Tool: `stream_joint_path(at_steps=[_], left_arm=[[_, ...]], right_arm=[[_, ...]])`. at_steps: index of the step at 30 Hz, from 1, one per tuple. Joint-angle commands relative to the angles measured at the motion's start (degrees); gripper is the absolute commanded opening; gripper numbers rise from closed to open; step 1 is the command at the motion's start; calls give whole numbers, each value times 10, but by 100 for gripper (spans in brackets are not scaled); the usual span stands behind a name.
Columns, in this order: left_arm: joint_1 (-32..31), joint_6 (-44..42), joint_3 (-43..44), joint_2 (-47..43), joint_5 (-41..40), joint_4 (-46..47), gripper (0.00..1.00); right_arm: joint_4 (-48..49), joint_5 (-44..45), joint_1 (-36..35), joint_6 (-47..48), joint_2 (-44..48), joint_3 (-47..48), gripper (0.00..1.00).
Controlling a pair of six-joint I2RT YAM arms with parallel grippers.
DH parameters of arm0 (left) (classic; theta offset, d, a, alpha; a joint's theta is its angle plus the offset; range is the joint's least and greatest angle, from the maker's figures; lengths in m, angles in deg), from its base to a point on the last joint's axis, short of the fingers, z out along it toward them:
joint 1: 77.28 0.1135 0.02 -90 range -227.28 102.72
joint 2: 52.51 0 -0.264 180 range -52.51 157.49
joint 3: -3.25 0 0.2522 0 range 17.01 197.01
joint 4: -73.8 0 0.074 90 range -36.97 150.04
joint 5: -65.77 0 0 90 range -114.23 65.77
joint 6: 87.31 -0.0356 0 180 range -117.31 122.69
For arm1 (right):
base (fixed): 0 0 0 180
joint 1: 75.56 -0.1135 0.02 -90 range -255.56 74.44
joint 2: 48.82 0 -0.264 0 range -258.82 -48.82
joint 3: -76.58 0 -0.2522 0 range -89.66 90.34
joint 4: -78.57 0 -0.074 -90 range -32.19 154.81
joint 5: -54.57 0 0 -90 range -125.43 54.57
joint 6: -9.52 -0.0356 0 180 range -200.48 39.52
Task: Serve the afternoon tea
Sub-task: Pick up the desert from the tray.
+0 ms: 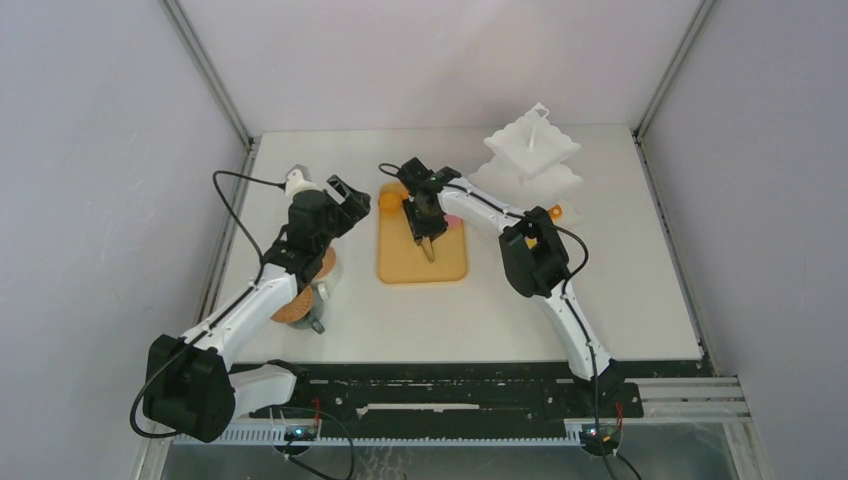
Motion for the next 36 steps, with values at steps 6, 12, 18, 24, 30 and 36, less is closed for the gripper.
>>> stream_joint_path(at_steps=[6, 12, 18, 24, 30, 36], left_arm=[[12, -3, -3, -4, 5, 21, 89], [15, -4, -2, 2, 8, 23, 89], [17, -4, -2, 6, 9, 24, 89], [18, -4, -3, 1, 11, 21, 89], [18, -1, -8, -12, 15, 20, 89], [18, 4, -11, -27, 22, 19, 89]], right_arm=[[-23, -2, 13, 1, -35, 91, 45], [-36, -7, 23, -2, -61, 128, 47], [-53, -12, 29, -7, -85, 163, 47], [-66, -22, 35, -13, -84, 152, 35], [-34, -20, 33, -13, -20, 70, 28], [-15, -27, 30, -12, 47, -24, 24]])
